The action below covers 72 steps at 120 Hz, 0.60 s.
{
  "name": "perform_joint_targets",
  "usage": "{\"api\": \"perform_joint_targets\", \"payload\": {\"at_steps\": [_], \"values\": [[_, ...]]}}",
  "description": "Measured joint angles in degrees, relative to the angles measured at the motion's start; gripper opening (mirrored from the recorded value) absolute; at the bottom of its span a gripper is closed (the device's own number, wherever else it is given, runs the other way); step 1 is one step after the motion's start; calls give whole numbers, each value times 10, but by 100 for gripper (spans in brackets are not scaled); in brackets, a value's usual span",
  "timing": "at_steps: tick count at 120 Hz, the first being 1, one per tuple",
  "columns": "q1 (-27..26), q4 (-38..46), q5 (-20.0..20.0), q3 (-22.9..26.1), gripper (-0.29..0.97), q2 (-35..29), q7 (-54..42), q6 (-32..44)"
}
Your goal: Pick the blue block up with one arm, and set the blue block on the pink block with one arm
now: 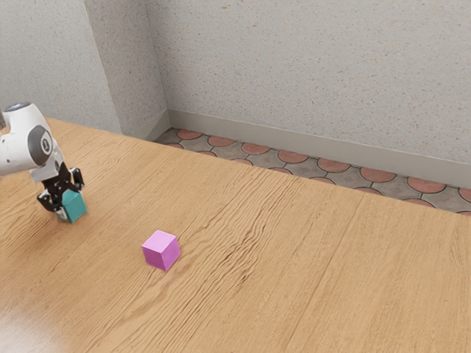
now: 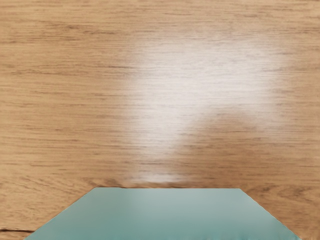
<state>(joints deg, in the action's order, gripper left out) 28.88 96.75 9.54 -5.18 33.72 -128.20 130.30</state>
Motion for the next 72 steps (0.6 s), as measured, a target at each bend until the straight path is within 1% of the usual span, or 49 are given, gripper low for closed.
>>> {"api": "perform_joint_targets", "payload": {"at_steps": [8, 18, 26, 34, 46, 60, 72], "values": [[0, 13, 0, 1, 36, -25, 3, -1], [-1, 47, 0, 2, 35, -79, 8, -12], [-11, 73, 0, 4, 35, -123, 15, -24], [-22, 91, 0, 4, 35, -152, 23, -37], [-47, 114, 0, 4, 36, -184, 39, -54], [-94, 129, -1, 4, 36, -212, 64, -72], [-122, 139, -1, 4, 36, -221, 90, -83]]}}
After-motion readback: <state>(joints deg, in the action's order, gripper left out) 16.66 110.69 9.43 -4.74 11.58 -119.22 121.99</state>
